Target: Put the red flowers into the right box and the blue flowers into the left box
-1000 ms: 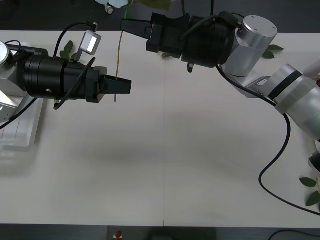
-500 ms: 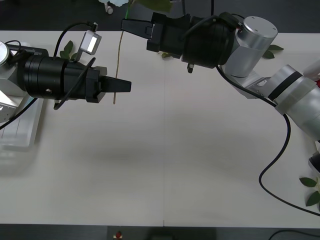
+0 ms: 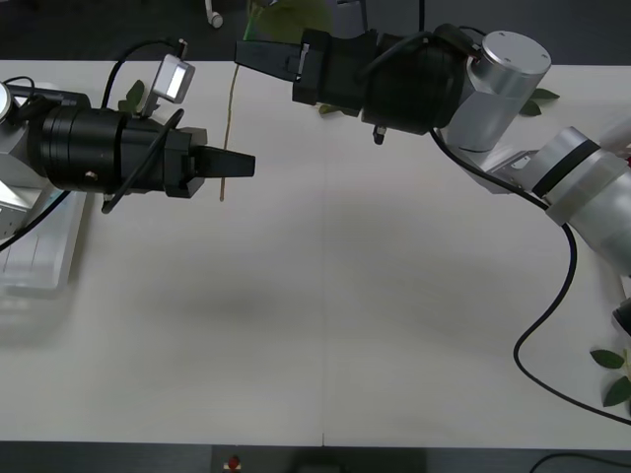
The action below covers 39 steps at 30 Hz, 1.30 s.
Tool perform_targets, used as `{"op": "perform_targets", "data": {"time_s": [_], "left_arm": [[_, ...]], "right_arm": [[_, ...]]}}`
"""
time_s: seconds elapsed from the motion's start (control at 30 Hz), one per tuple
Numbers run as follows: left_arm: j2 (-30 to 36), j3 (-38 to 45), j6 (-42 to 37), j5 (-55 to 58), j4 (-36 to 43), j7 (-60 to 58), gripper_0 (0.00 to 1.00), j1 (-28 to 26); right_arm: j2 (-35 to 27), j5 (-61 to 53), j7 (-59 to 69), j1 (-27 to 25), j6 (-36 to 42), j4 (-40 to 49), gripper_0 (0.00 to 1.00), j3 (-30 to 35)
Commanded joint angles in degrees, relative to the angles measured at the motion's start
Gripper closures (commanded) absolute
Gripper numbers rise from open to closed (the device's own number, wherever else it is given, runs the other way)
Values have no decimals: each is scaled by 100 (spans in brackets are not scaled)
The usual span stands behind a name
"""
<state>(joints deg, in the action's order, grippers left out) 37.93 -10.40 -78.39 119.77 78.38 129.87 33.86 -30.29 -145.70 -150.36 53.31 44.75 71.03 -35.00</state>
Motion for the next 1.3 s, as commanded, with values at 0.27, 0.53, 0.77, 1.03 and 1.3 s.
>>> {"op": "perform_targets", "data": {"time_s": [0.27, 0.53, 0.77, 1.03, 1.3], "left_arm": [[268, 451, -291, 143, 169, -208, 100, 24], [514, 1787, -1056, -859, 169, -331, 100, 6], [1024, 3184, -2067, -2151, 169, -463, 100, 6], [1780, 4336, -2559, -3408, 169, -524, 100, -416], [2544, 4696, -2084, -4181, 169, -621, 100, -1259]], "right_arm": [[-381, 50, -222, 22, 25, 95, 9, 37], [-785, -90, -362, 22, 289, 157, 6, 29], [-1629, -134, -415, 4, 614, 570, 6, -235], [-2569, -319, -464, -303, 289, 1642, 6, -622], [-3158, -319, -464, -655, -106, 2530, 6, -622]]}}
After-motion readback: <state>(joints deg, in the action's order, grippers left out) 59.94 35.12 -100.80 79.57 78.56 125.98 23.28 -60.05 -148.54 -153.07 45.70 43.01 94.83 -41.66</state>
